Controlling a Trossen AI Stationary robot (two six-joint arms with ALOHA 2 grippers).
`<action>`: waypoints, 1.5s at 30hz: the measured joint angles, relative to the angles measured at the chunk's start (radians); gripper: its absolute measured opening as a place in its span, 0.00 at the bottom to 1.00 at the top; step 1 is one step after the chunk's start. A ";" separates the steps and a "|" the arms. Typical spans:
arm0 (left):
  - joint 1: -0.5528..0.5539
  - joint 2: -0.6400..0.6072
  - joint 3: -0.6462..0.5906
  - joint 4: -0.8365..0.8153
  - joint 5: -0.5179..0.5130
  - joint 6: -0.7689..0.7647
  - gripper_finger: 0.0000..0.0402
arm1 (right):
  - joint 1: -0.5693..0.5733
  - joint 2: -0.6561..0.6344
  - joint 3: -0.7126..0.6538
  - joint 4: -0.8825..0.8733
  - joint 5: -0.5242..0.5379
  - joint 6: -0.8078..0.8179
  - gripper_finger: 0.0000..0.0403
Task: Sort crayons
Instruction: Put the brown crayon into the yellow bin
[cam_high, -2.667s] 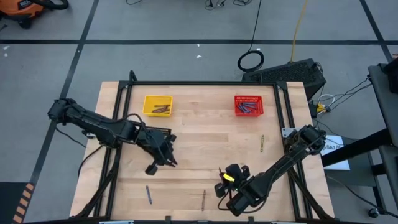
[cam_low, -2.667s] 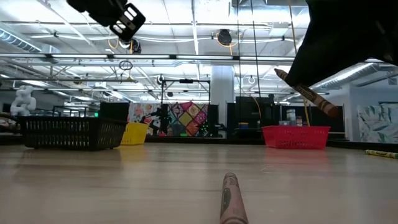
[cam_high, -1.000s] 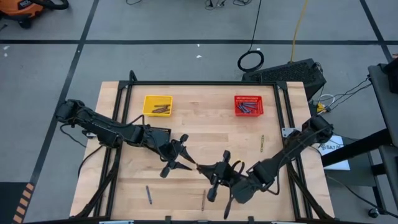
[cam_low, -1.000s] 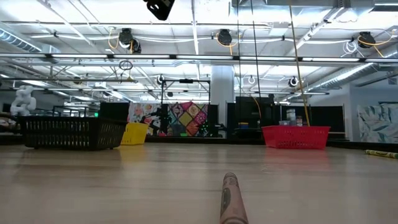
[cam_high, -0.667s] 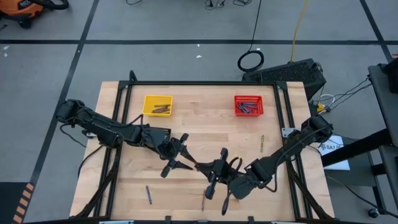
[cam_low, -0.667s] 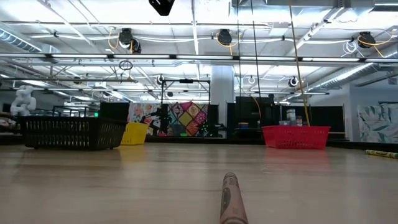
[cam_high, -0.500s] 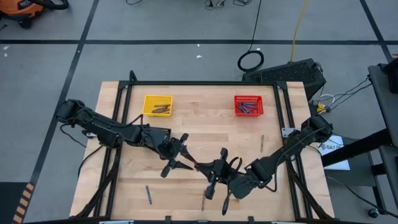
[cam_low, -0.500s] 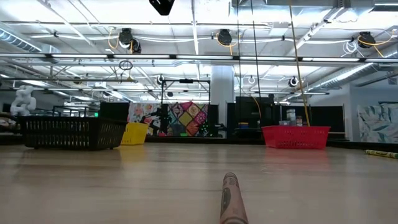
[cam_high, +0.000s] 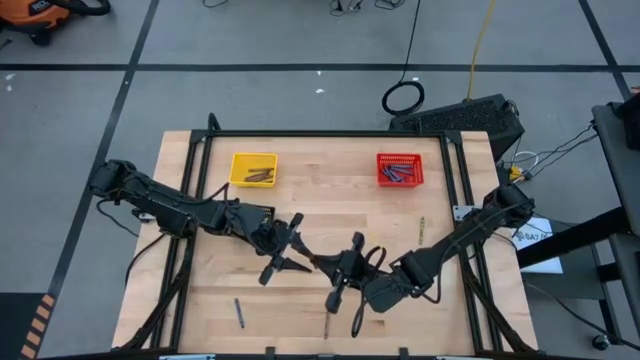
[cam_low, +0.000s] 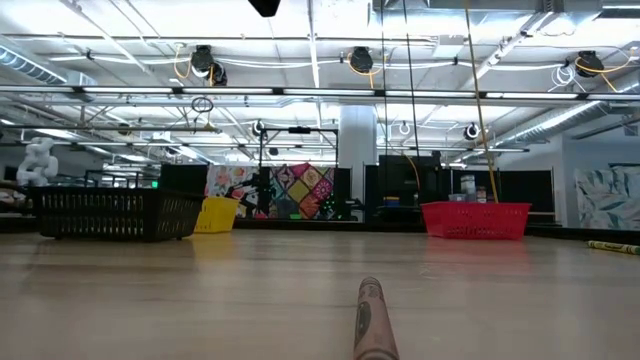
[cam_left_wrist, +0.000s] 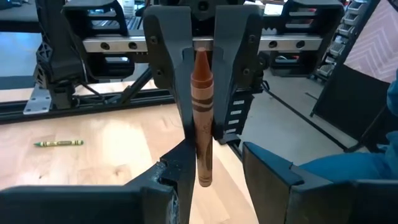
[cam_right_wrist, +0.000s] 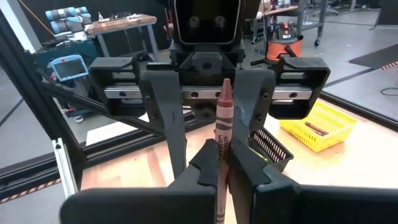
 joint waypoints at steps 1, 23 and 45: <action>0.000 0.000 0.000 0.000 0.000 0.000 0.34 | -0.003 0.000 0.000 0.001 0.000 -0.001 0.00; 0.002 0.000 0.000 0.000 -0.005 0.009 0.23 | -0.039 0.000 0.000 0.014 -0.054 -0.001 0.00; 0.001 0.000 0.000 -0.010 0.001 0.013 0.04 | -0.039 0.000 0.000 0.013 -0.097 0.002 0.09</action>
